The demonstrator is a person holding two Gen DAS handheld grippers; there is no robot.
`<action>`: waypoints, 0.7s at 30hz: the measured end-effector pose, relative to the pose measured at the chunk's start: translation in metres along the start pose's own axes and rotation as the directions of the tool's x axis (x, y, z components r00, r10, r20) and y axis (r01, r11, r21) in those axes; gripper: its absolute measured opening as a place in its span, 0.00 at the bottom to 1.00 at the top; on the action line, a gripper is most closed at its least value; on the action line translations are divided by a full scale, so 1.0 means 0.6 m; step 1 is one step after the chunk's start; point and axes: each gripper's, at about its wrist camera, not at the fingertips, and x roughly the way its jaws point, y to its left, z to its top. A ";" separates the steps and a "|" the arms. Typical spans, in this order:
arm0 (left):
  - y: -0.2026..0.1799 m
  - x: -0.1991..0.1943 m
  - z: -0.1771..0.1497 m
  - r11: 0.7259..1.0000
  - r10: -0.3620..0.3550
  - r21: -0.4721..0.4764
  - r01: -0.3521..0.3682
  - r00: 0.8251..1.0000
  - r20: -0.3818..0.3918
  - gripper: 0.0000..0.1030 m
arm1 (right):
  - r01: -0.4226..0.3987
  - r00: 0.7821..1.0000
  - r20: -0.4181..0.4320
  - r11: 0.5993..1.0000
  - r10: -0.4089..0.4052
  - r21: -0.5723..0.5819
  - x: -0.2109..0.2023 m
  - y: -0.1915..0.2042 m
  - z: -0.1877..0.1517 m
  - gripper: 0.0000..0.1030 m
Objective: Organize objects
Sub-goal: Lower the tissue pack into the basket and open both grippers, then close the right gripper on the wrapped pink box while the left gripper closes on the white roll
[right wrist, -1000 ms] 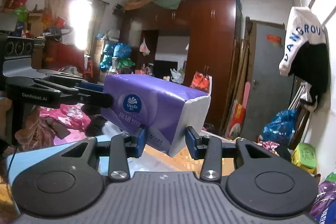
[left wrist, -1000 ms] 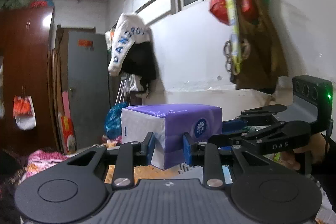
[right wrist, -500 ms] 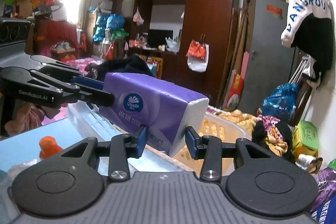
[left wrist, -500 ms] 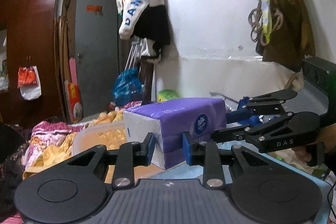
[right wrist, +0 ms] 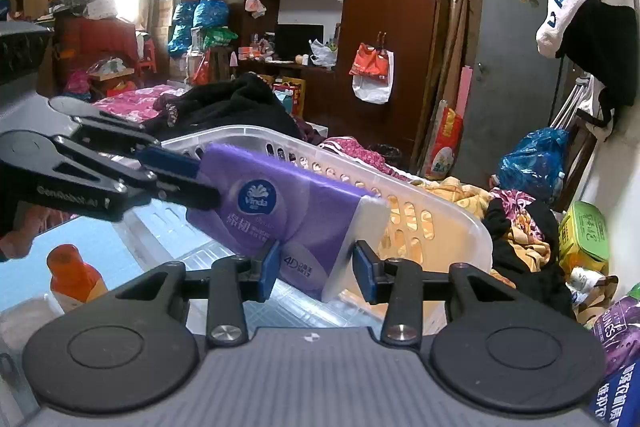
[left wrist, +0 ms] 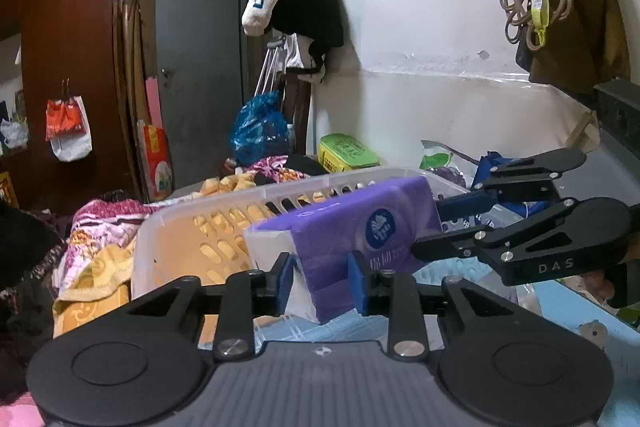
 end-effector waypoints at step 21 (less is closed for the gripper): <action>-0.078 -0.262 -0.225 0.989 0.093 -0.128 -0.070 0.978 0.189 0.87 | -0.005 0.985 0.164 0.931 -0.059 0.365 -0.257 0.042 -0.267 1.00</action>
